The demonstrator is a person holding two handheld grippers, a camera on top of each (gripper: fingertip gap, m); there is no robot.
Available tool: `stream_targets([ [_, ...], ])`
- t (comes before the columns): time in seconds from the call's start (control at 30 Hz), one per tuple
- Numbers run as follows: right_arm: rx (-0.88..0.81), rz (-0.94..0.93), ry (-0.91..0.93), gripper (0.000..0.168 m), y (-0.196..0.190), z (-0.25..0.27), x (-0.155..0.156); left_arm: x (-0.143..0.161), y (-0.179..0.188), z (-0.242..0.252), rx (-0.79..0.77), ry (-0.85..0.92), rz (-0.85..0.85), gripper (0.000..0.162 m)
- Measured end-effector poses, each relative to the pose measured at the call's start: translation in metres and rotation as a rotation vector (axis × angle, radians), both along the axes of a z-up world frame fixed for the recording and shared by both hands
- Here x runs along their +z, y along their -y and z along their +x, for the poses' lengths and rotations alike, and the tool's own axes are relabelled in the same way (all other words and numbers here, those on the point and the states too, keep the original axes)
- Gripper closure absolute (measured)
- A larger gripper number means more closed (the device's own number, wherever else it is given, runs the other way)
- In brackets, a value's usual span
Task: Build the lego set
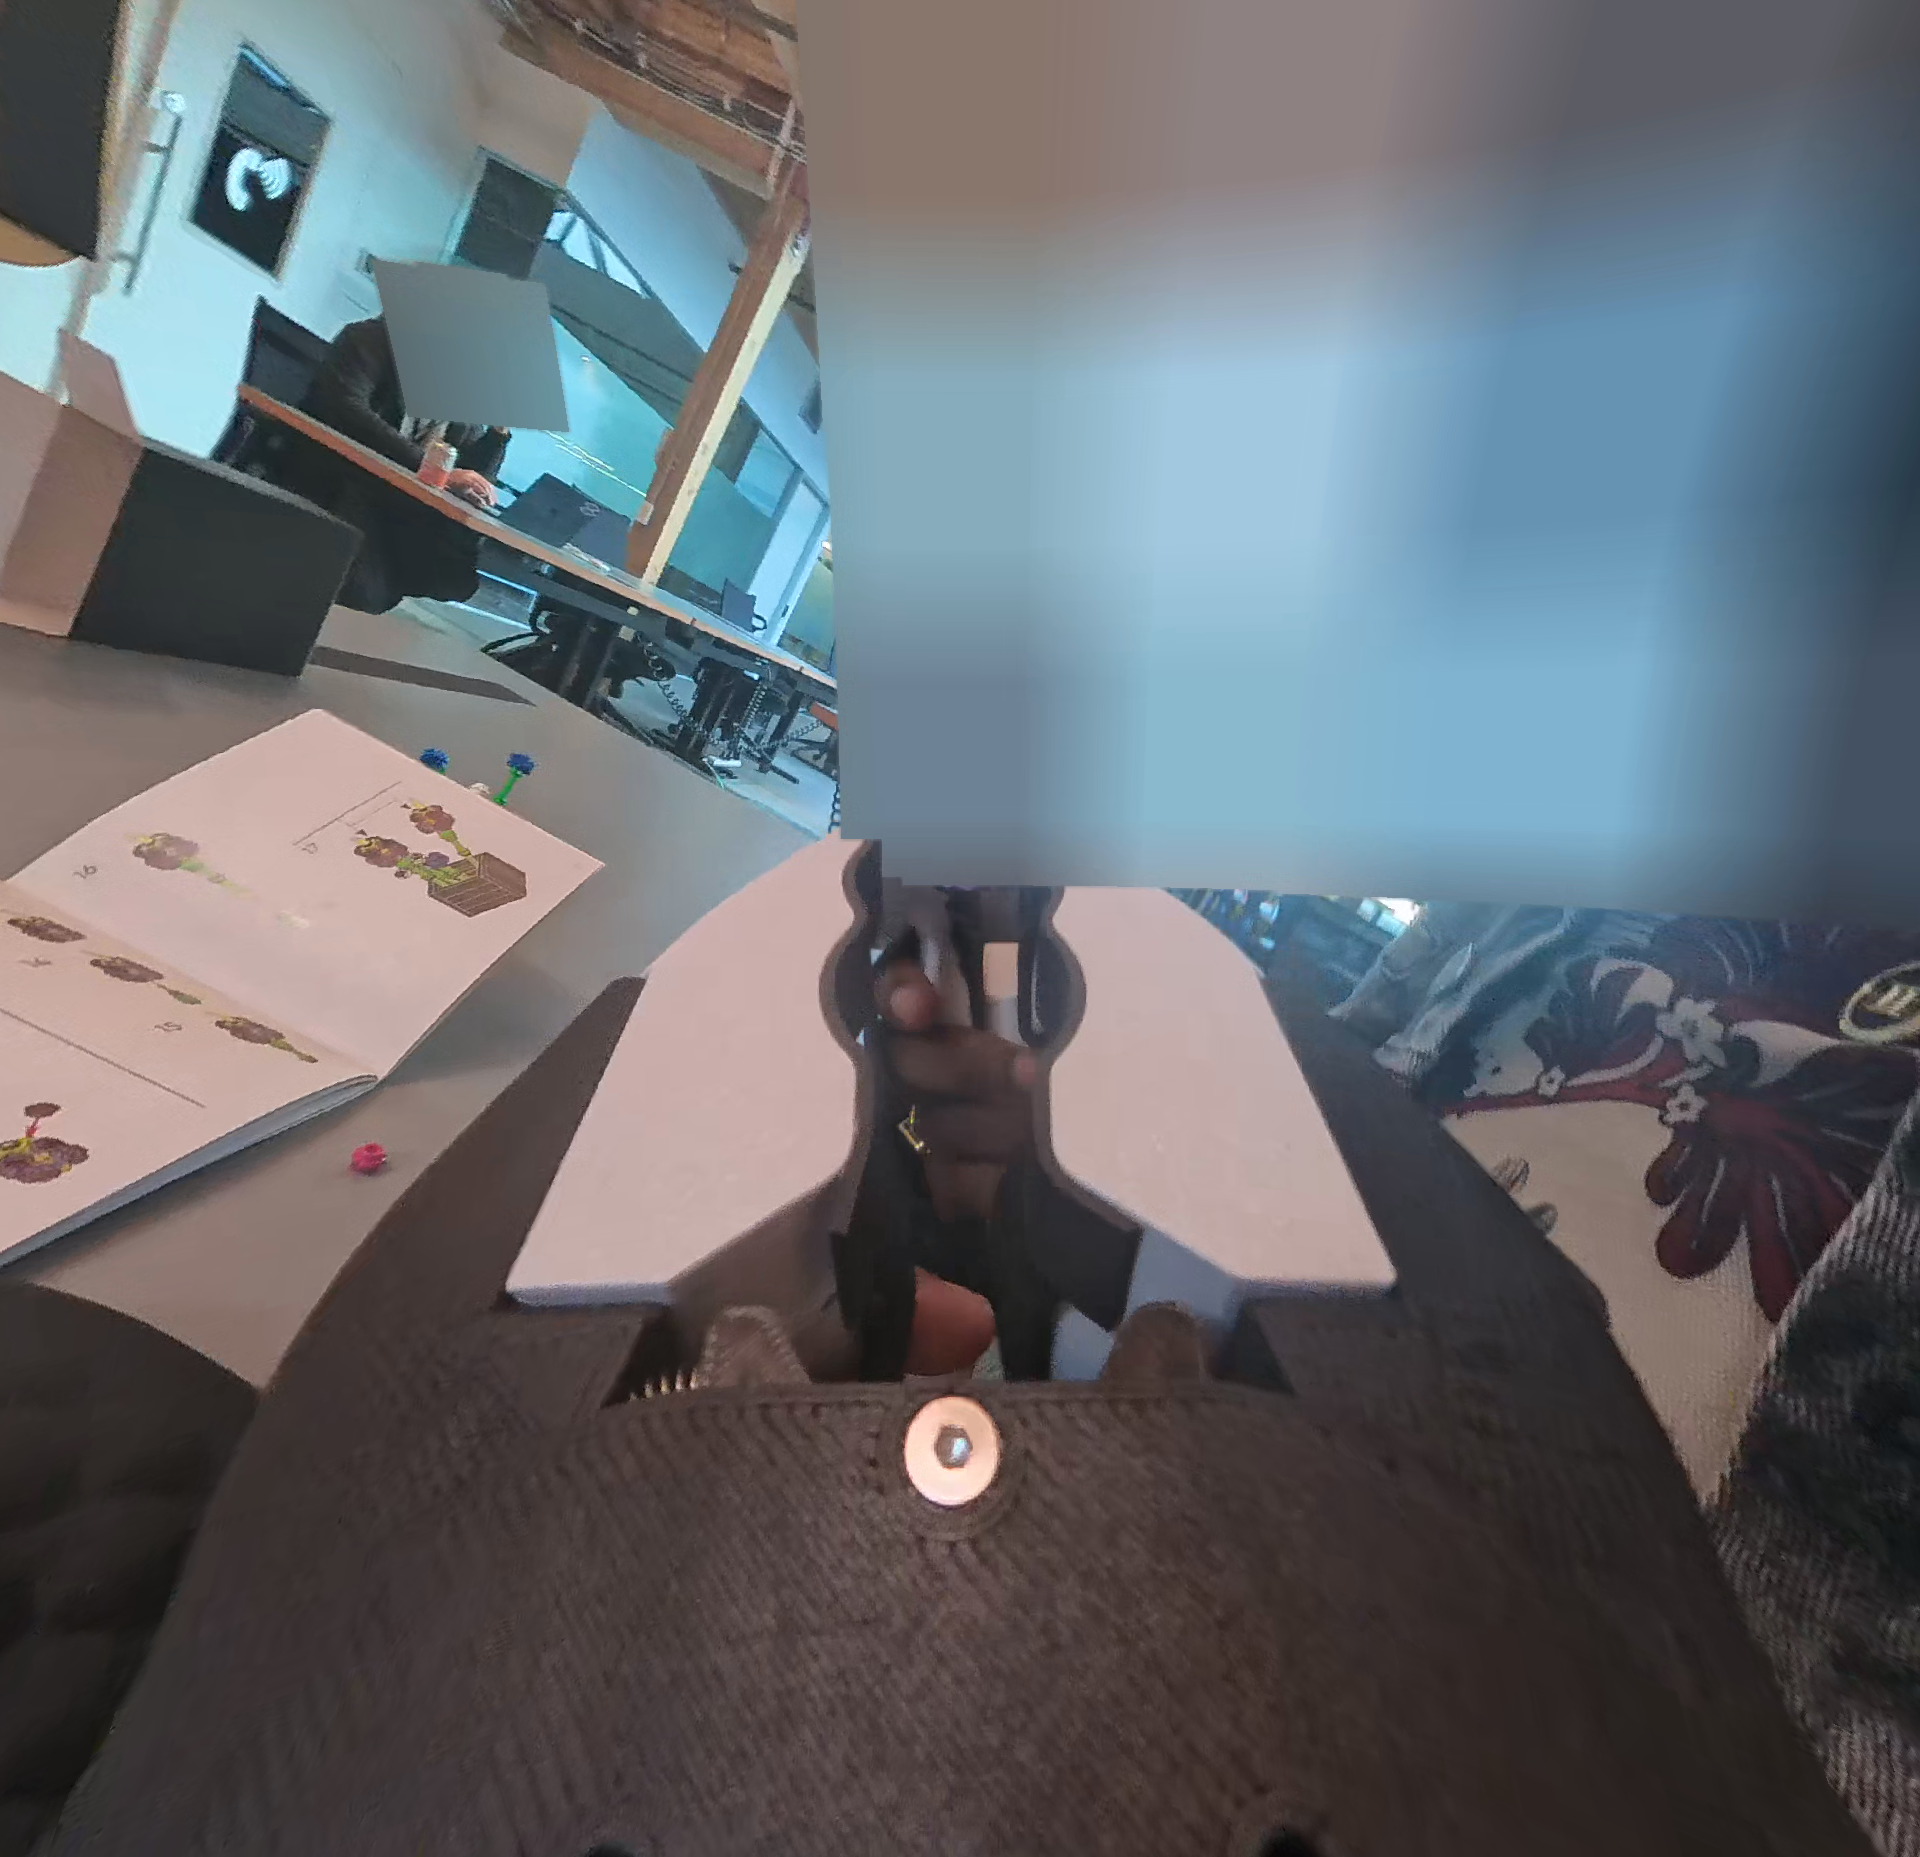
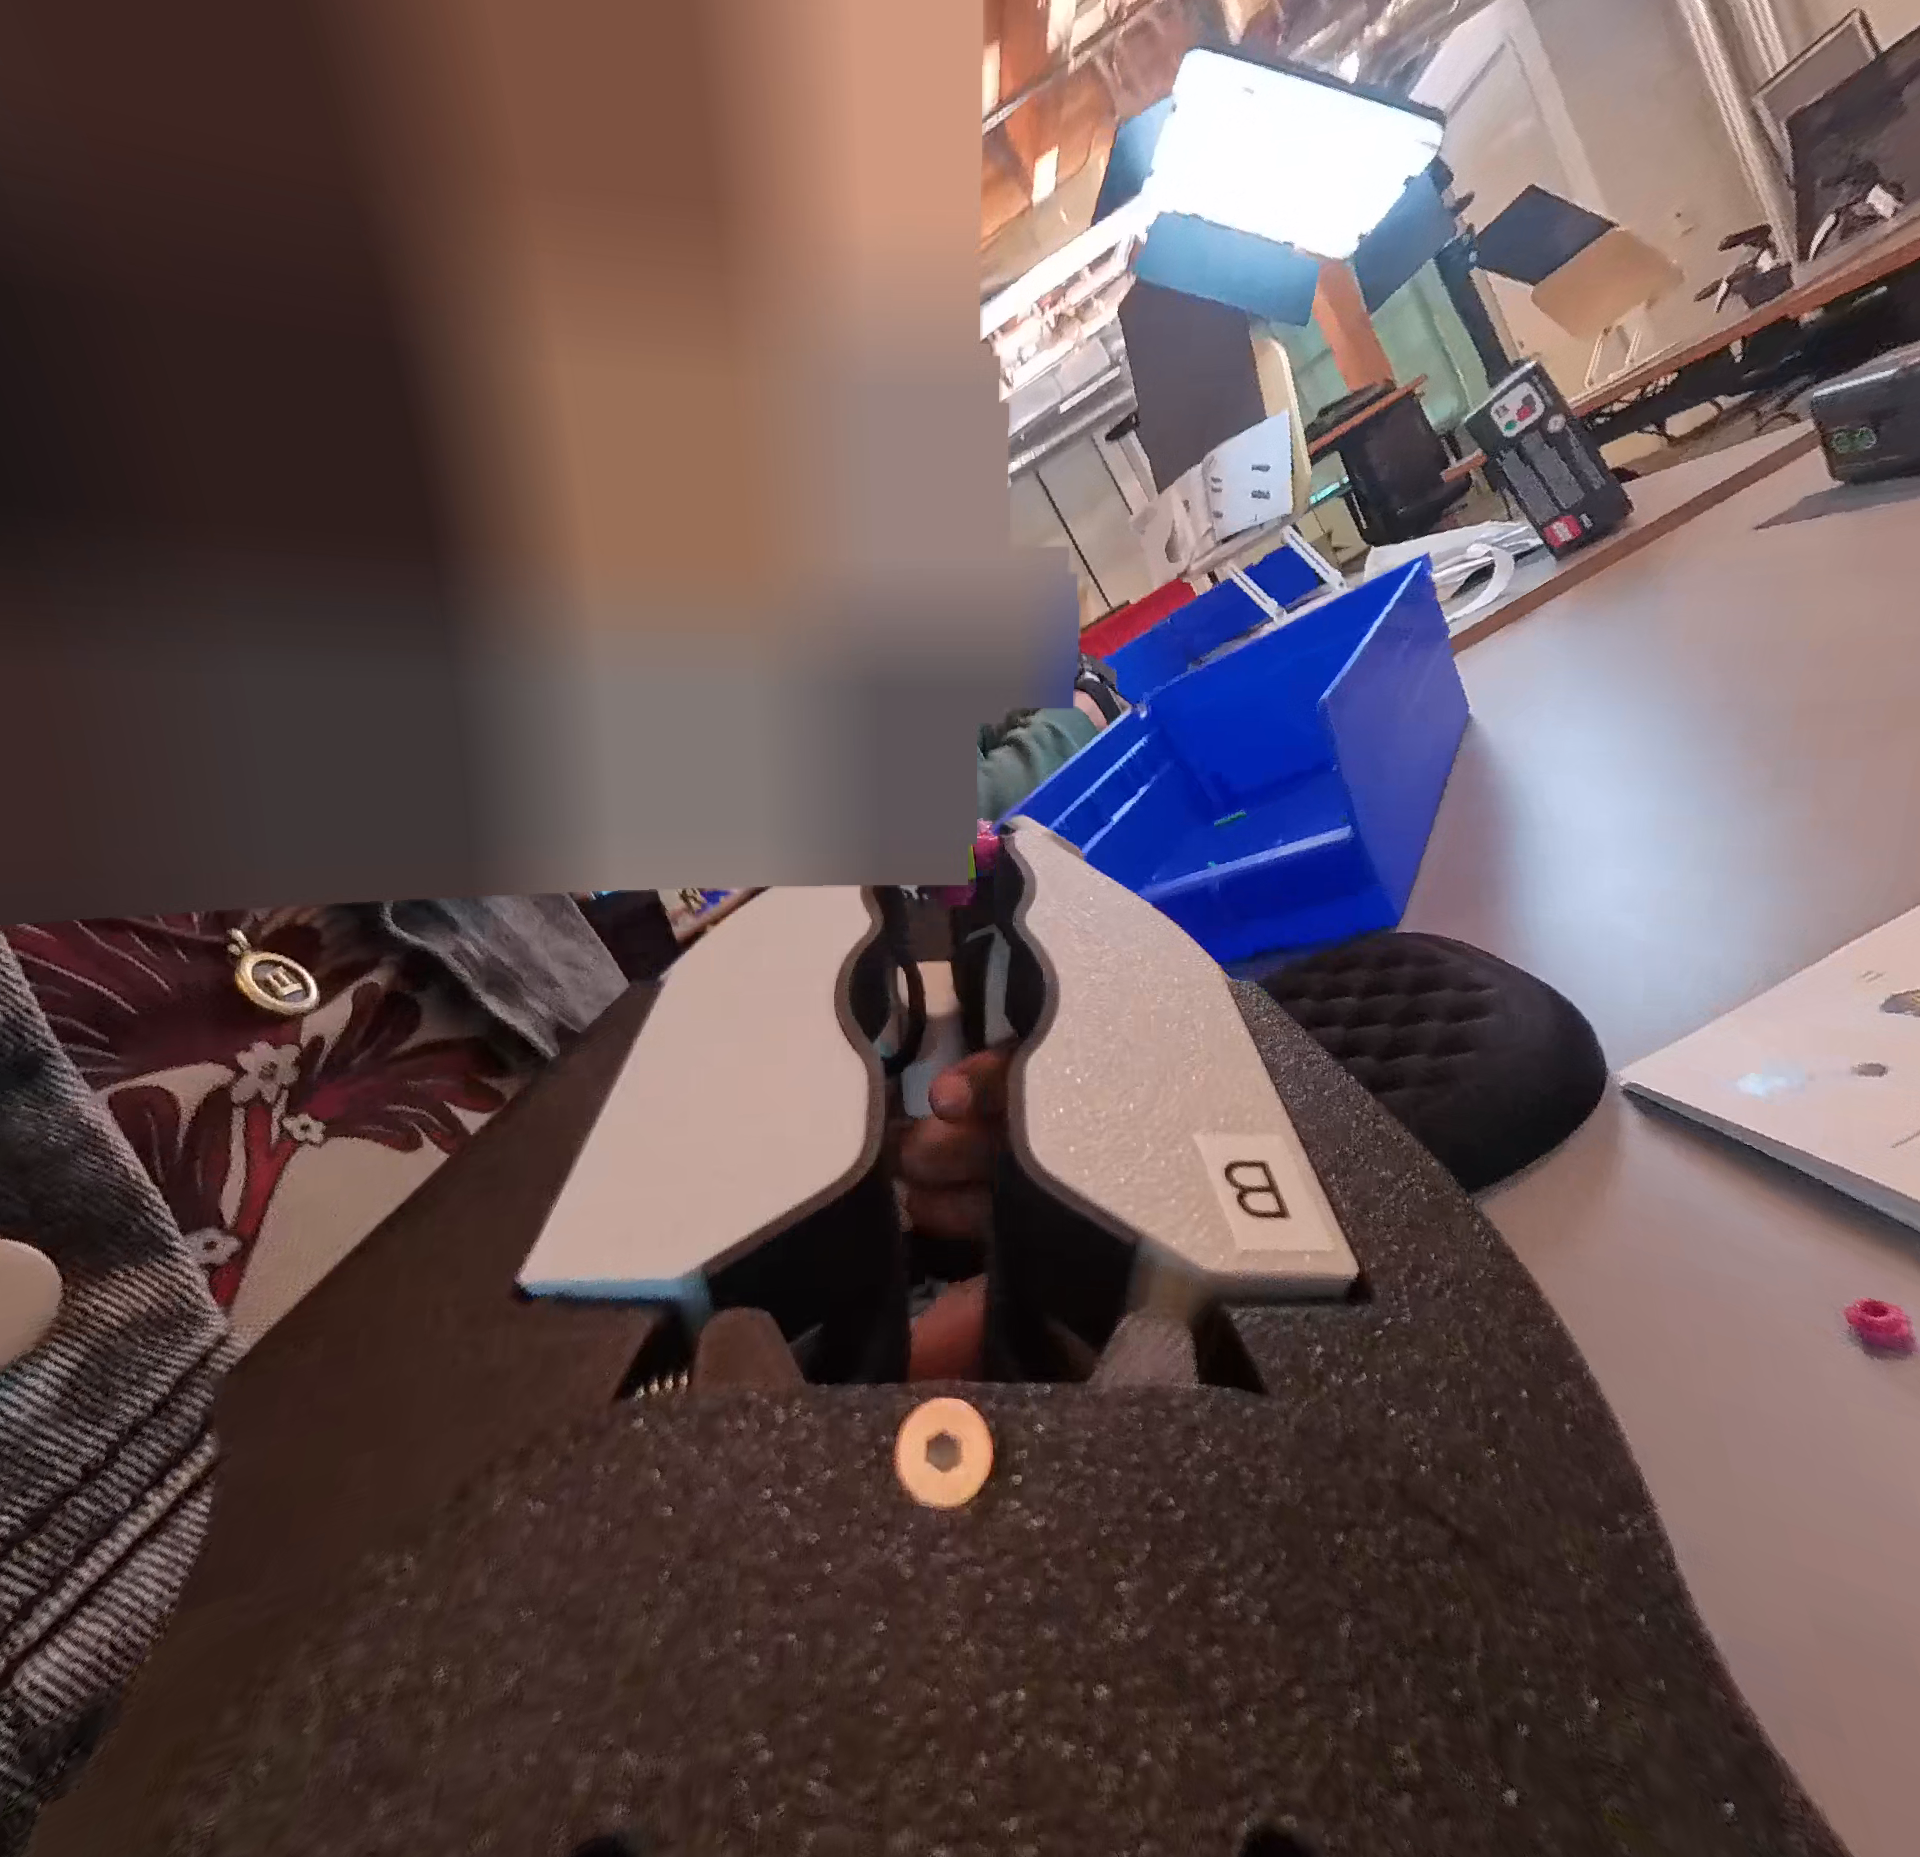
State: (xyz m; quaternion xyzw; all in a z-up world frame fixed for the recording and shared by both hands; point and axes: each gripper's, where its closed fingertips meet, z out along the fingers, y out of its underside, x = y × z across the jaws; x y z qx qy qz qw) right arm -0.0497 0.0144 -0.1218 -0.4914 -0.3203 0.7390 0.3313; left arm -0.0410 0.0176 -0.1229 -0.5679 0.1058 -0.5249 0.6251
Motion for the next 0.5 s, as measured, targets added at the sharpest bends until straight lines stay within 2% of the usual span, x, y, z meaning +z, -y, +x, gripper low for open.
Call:
stream_targets([
  [0.03, 0.002, 0.018, 0.015, 0.150, 0.001, 0.000, -0.002, 0.000, 0.002, 0.002, -0.006, -0.023, 0.016, 0.136],
  [0.2, 0.033, 0.057, 0.041, 0.150, 0.006, -0.001, -0.005, -0.004, 0.006, 0.004, -0.010, -0.109, 0.052, 0.144],
  [0.5, 0.085, 0.107, 0.097, 0.150, 0.009, -0.003, -0.012, -0.009, 0.009, 0.003, -0.025, -0.107, 0.056, 0.144],
])
